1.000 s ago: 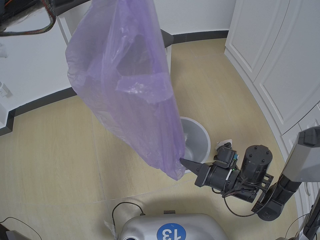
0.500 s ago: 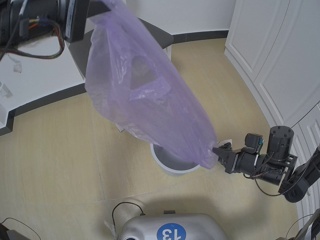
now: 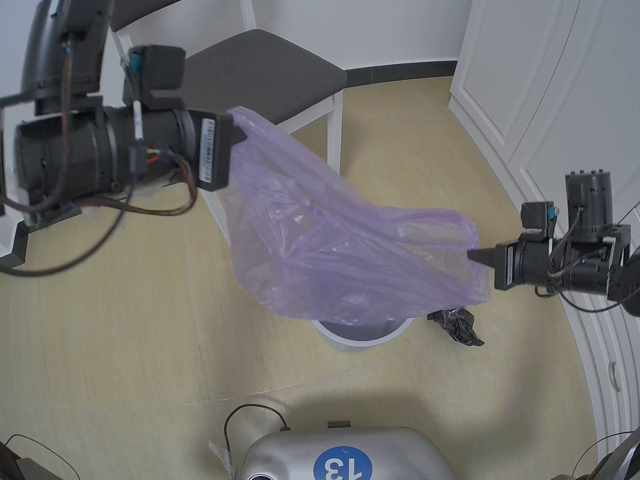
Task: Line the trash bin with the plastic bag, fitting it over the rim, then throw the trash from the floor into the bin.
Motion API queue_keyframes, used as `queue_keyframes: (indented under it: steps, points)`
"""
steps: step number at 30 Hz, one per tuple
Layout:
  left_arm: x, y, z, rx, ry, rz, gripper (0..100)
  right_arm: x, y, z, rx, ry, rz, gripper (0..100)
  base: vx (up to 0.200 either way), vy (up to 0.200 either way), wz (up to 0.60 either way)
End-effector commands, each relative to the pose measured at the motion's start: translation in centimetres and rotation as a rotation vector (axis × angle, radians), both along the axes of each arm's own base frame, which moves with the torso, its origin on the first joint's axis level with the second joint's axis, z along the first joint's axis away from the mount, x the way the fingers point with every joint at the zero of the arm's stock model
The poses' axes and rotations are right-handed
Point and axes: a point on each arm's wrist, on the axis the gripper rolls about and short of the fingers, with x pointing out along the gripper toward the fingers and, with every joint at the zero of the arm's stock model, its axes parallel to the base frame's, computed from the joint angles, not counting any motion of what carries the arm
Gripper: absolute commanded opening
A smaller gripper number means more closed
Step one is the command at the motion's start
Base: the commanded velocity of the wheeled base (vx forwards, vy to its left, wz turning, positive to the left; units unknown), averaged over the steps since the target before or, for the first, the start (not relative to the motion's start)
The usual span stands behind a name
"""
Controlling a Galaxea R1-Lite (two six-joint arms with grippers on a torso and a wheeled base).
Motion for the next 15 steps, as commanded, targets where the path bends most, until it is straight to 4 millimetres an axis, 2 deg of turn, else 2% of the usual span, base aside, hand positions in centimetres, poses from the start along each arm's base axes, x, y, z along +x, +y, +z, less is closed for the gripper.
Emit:
queue_keyframes:
  steps: [1, 2, 9, 10, 15]
  points:
    - [3.1, -2.5, -6.4, 0.031, 0.14, -0.033, 0, 1.1, -0.1, 1.5, -0.068, -0.071, 0.021, 0, 0.0, 0.0, 0.0]
    - [3.7, -3.5, -7.4, 0.034, 0.149, -0.044, 0, 1.8, 0.6, 1.1, -0.082, -0.062, 0.04, 0, 0.0, 0.0, 0.0]
    - [5.1, -6.1, -9.8, 0.02, 0.183, -0.067, 0, 3.2, 2.6, -0.5, -0.106, -0.011, 0.089, 0, 0.0, 0.0, 0.0]
    - [5.7, -6.7, -10.5, 0.011, 0.183, -0.066, 0, 3.6, 3.2, -1.2, -0.114, 0.007, 0.101, 0, 0.0, 0.0, 0.0]
    - [7.8, -8.0, -11.3, -0.034, 0.14, -0.059, 0, 4.3, 4.1, -1.8, -0.116, 0.011, 0.115, 0, 0.0, 0.0, 0.0]
